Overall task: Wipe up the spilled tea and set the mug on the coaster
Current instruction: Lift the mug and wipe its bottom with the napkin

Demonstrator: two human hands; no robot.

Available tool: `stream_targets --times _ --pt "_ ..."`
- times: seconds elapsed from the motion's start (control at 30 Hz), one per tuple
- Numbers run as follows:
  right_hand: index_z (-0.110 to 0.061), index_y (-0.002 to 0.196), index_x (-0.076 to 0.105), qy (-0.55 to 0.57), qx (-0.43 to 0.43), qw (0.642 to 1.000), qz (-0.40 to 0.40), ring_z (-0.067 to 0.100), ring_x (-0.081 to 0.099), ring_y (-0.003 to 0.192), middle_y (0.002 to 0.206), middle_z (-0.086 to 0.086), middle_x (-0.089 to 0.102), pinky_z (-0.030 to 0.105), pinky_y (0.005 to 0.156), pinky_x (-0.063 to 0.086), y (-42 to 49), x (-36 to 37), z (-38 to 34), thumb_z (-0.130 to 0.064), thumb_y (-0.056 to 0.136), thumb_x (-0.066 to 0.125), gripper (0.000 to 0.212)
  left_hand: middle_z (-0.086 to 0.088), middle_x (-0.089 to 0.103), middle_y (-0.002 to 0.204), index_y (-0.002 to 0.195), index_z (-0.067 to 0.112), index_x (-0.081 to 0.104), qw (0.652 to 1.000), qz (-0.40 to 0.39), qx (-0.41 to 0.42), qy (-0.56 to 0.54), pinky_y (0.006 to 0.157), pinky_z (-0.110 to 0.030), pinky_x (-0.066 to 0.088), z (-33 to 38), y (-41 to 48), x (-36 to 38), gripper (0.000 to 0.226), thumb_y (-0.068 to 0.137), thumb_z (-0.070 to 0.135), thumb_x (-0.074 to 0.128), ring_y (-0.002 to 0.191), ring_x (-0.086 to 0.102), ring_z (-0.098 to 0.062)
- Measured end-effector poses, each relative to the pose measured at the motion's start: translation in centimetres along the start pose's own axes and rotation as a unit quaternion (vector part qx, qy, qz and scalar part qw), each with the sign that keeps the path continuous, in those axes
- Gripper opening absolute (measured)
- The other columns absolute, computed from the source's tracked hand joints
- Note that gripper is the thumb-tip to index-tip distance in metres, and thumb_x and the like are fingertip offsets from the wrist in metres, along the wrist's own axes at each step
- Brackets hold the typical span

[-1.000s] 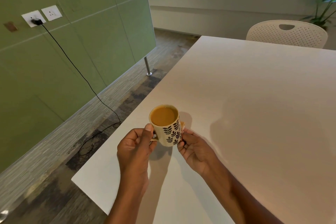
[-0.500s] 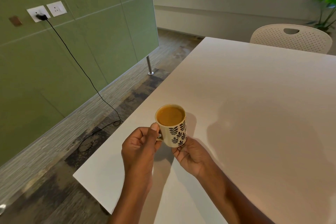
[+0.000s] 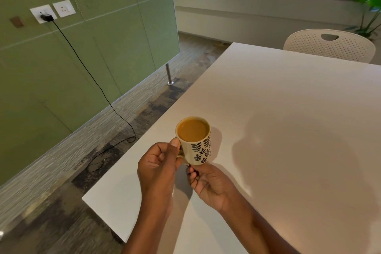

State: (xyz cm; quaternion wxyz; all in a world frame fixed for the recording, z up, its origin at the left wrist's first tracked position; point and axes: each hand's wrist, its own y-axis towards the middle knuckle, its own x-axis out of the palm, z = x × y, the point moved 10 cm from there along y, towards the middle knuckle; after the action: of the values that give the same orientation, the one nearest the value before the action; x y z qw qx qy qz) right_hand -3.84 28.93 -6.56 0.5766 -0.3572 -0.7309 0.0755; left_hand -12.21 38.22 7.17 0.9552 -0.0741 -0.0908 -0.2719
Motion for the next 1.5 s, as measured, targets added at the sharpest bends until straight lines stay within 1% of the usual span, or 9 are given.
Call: stream_targets --times 0.17,0.27,0.6,0.73,1.0,1.1,1.2,1.27,1.5 --pt "0.001 0.135 0.068 -0.01 0.006 1.0 -0.017 0.02 0.07 0.072 0.105 0.02 0.077 0.025 0.058 0.062 -1.2 -0.2 0.3 0.009 0.084 0.081 0.053 -0.005 0.086 0.087 0.078 0.026 0.081 1.0 0.001 0.014 0.023 0.073 -0.031 0.069 -0.1 0.6 -0.5 0.019 0.095 0.035 0.079 0.085 0.086 -0.018" --pt "0.0 0.124 0.078 -0.012 0.009 1.0 -0.023 0.021 0.068 0.073 0.114 0.022 0.077 0.026 0.062 0.063 -2.1 -0.7 -0.1 0.007 0.082 0.084 0.043 -0.003 0.087 0.091 0.079 0.028 0.08 1.0 0.002 0.017 0.024 0.072 -0.024 0.067 0.0 0.8 -1.0 0.021 0.084 0.049 0.079 0.091 0.086 -0.016" --pt "0.005 0.124 0.076 -0.091 -0.041 0.995 -0.006 0.01 0.06 0.069 0.098 0.013 0.072 0.016 0.059 0.056 -2.9 -2.3 -4.5 -0.001 0.09 0.079 0.035 -0.001 0.088 0.094 0.08 0.03 0.081 1.0 0.002 0.012 0.027 0.081 -0.03 0.067 -0.6 1.0 -1.9 0.034 0.071 0.063 0.08 0.098 0.086 -0.016" --pt "0.006 0.126 0.074 -0.125 -0.055 0.991 -0.016 0.009 0.059 0.07 0.094 0.01 0.069 0.015 0.061 0.055 -2.3 -1.9 -5.7 -0.004 0.095 0.076 0.033 -0.002 0.088 0.094 0.077 0.028 0.08 1.0 0.003 0.015 0.021 0.075 -0.021 0.066 -0.6 1.0 -1.9 0.03 0.075 0.058 0.079 0.098 0.086 -0.016" --pt "0.003 0.126 0.072 -0.106 -0.068 0.992 0.002 0.009 0.06 0.07 0.092 0.011 0.074 0.015 0.063 0.057 -0.4 -1.3 -7.5 -0.004 0.097 0.074 0.03 -0.004 0.088 0.094 0.075 0.025 0.08 1.0 -0.005 0.012 0.004 0.073 -0.02 0.066 -0.8 1.5 -1.6 0.022 0.084 0.045 0.079 0.097 0.086 -0.016" --pt "0.0 0.118 0.076 -0.093 -0.071 0.993 0.001 0.008 0.061 0.072 0.09 0.01 0.076 0.015 0.064 0.058 0.3 -0.7 -8.3 -0.004 0.099 0.072 0.02 -0.005 0.087 0.094 0.075 0.025 0.08 1.0 -0.007 0.014 0.002 0.075 -0.021 0.067 -1.1 1.9 -1.3 0.02 0.091 0.037 0.078 0.097 0.086 -0.018" --pt "-0.004 0.104 0.075 -0.037 -0.1 0.994 -0.001 0.009 0.062 0.069 0.082 0.007 0.071 0.015 0.06 0.058 0.5 -0.3 -10.2 -0.002 0.097 0.072 0.008 -0.003 0.087 0.093 0.073 0.03 0.081 1.0 -0.012 0.012 0.004 0.074 -0.021 0.066 -1.6 2.4 -0.7 0.018 0.084 0.044 0.077 0.097 0.086 -0.016" --pt "-0.004 0.102 0.073 0.003 -0.123 0.992 -0.001 0.01 0.063 0.067 0.081 0.007 0.067 0.015 0.057 0.058 0.4 -0.3 -11.8 0.001 0.087 0.074 0.015 -0.001 0.087 0.093 0.075 0.031 0.081 1.0 -0.011 0.01 0.015 0.074 -0.02 0.066 -2.3 2.7 -0.5 0.019 0.081 0.049 0.078 0.097 0.085 -0.014" --pt "-0.002 0.101 0.074 0.025 -0.163 0.986 0.038 0.012 0.063 0.07 0.083 0.01 0.068 0.016 0.056 0.058 -1.2 -2.2 -15.3 0.0 0.084 0.075 0.018 -0.002 0.087 0.093 0.08 0.03 0.082 0.999 -0.001 -0.013 0.042 0.09 -0.04 0.066 -6.4 4.4 1.4 0.019 0.093 0.044 0.078 0.098 0.084 -0.018"
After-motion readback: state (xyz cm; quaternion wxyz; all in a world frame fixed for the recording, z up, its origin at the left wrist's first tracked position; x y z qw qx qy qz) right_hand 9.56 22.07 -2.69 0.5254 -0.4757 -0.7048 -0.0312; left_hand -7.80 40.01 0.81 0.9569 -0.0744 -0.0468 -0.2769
